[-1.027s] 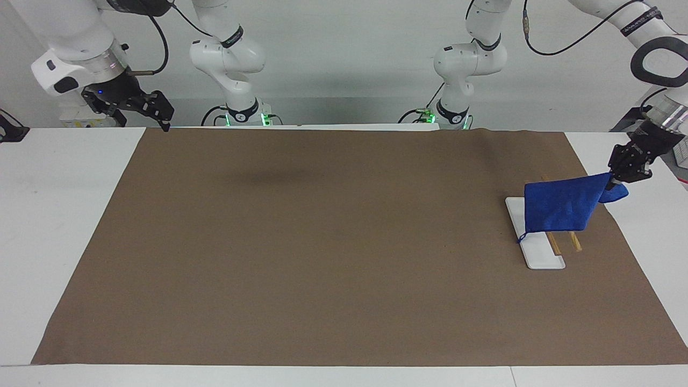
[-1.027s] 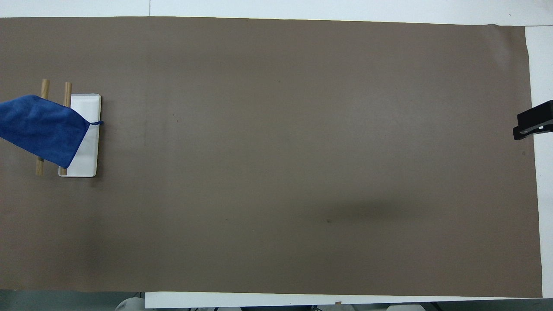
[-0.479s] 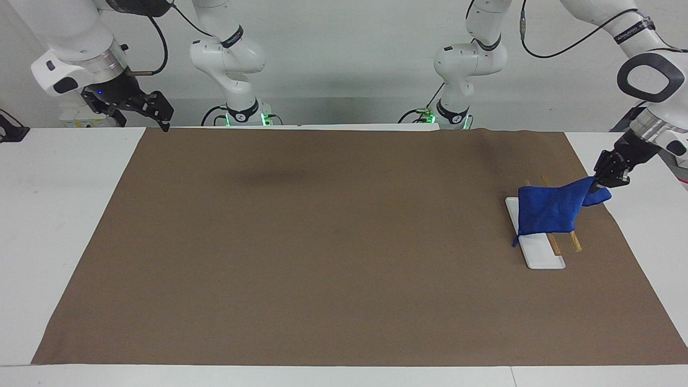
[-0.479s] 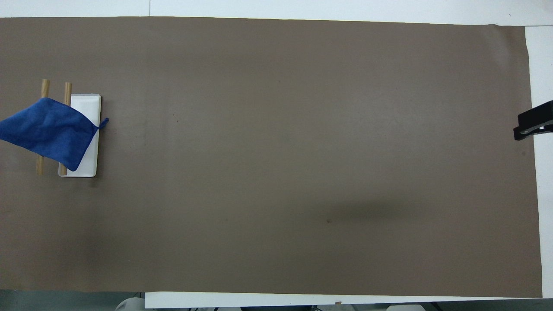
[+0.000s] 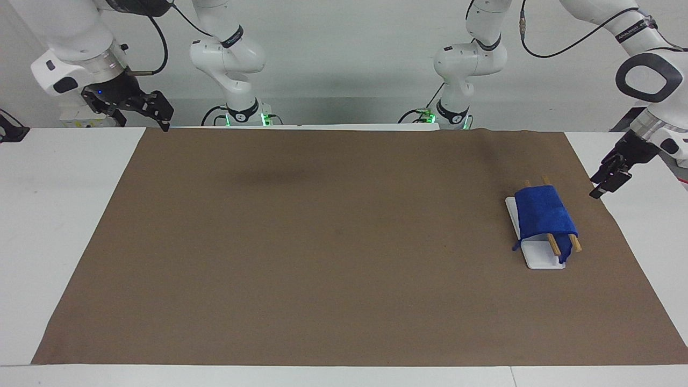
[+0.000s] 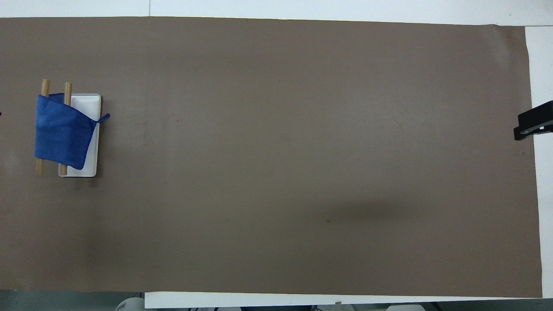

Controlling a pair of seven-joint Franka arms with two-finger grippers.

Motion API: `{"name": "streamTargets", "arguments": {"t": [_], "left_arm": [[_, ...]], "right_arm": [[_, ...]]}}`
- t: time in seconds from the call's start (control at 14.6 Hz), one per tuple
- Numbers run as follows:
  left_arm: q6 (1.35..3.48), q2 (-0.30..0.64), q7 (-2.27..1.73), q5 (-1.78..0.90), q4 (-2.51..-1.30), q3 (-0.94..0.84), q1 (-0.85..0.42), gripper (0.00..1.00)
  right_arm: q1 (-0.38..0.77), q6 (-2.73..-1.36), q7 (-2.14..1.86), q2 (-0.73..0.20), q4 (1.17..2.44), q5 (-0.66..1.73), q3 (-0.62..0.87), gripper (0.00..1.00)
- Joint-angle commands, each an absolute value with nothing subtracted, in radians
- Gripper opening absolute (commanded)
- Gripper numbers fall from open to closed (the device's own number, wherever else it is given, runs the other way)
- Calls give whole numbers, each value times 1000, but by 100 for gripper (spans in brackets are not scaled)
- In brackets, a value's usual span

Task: Right arm passes towel to left arm to hang
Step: 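Release the towel and raise the left gripper away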

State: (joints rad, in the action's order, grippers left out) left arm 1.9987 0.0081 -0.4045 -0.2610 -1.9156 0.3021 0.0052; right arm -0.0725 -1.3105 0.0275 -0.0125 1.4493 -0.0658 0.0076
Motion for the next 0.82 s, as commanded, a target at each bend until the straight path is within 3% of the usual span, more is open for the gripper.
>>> {"name": "streamTargets", "arguments": {"t": [0.0,0.34,0.55,0.75], "left_arm": [[2002,6,-362,-168,-1867,235,-8,100],[1754,6,-376,-34,-1691,63,-41,100],[1604,-3,-373,17,-1669,-44,-49,100],[1588,-8,-354,14,-1667,-69,-55,100]], "right_arm": [[-89,-1312,14,11,1477,-57,17,100],[-87,-1312,14,9,1477,-57,17,100],[-87,-1312,14,11,1477,-55,17,100],[-89,-1312,14,11,1477,-55,17,100]]}}
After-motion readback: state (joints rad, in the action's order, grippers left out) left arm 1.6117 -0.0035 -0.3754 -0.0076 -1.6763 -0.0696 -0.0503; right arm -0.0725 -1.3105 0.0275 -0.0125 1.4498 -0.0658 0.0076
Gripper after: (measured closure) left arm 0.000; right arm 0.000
